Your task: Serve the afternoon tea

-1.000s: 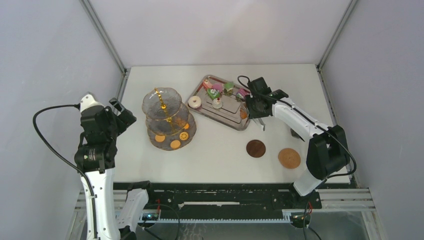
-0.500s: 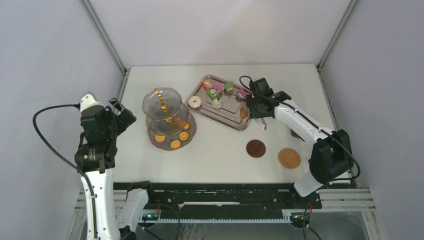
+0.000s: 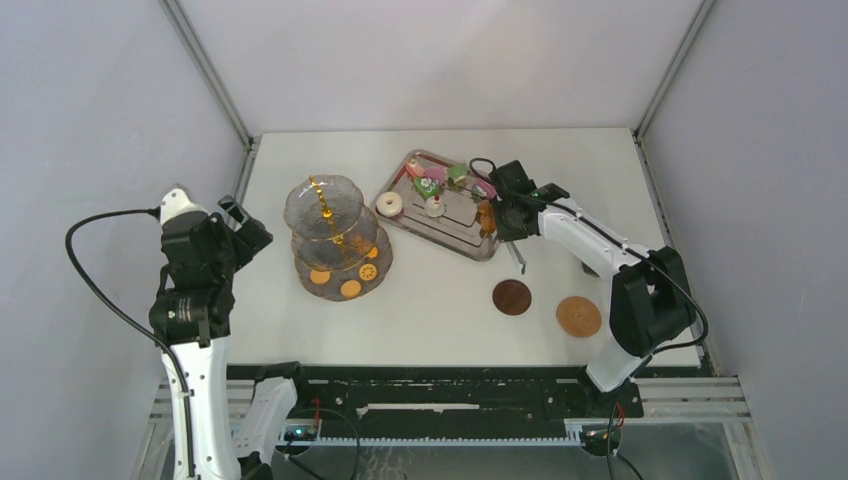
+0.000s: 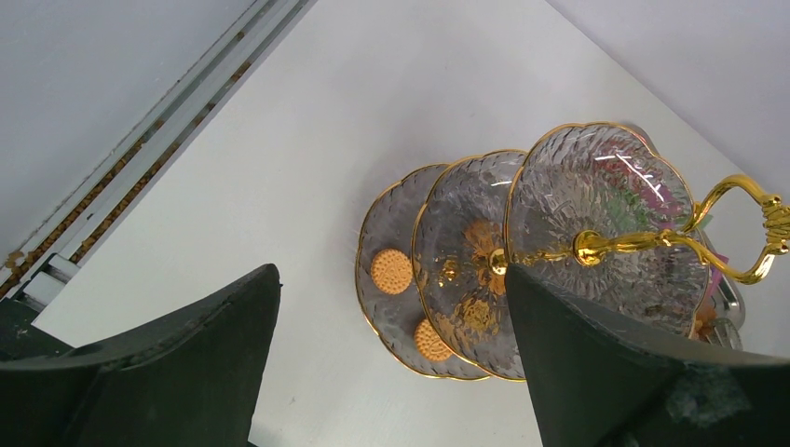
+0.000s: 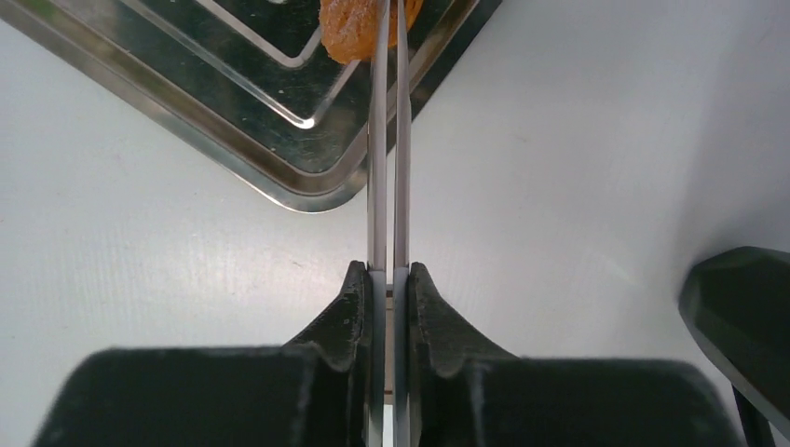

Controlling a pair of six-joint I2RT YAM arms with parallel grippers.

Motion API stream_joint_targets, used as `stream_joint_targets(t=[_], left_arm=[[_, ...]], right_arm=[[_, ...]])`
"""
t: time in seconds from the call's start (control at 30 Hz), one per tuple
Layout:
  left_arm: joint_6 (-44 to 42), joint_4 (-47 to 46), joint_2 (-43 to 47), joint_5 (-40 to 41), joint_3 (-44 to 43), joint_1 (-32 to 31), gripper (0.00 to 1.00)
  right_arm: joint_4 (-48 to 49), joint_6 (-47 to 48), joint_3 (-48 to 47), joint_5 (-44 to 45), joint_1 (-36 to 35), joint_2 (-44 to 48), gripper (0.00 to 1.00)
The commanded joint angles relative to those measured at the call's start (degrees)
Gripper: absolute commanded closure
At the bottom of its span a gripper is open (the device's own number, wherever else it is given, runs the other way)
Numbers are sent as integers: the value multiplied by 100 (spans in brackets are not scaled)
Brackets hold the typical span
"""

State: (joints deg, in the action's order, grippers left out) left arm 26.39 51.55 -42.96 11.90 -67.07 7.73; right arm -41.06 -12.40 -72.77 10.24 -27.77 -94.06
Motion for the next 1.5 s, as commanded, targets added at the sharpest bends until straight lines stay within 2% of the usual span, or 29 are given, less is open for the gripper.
stream_joint_targets(t=[0.0, 0.3, 0.53, 0.77, 0.93, 1.33, 1.37, 1.47], left_arm=[[-127, -173, 60, 84, 101, -24, 6], [-211, -127, 98, 106, 4, -20, 5], [-369, 179, 43, 515, -460, 23, 4], [-240, 287, 141, 505, -522, 36, 4], [-229, 339, 247, 495, -445, 37, 4], [-310, 442, 294, 529, -443, 37, 4], [-310, 434, 305, 523, -416, 37, 4], [-294, 420, 343, 524, -356, 38, 4]], right_arm=[[291, 17, -87, 57, -121, 590, 99], [-161, 79, -359, 7, -552, 1533, 100], [358, 252, -879, -216, -1631, 2100, 100], [834, 413, -1815, -392, -2402, 1544, 100], [1459, 346, -1970, -445, -2663, 1103, 100], [1404, 449, -2279, -563, -2949, 249, 100], [1369, 455, -2315, -565, -2957, 196, 98], [1242, 488, -2455, -599, -3010, 80, 76]])
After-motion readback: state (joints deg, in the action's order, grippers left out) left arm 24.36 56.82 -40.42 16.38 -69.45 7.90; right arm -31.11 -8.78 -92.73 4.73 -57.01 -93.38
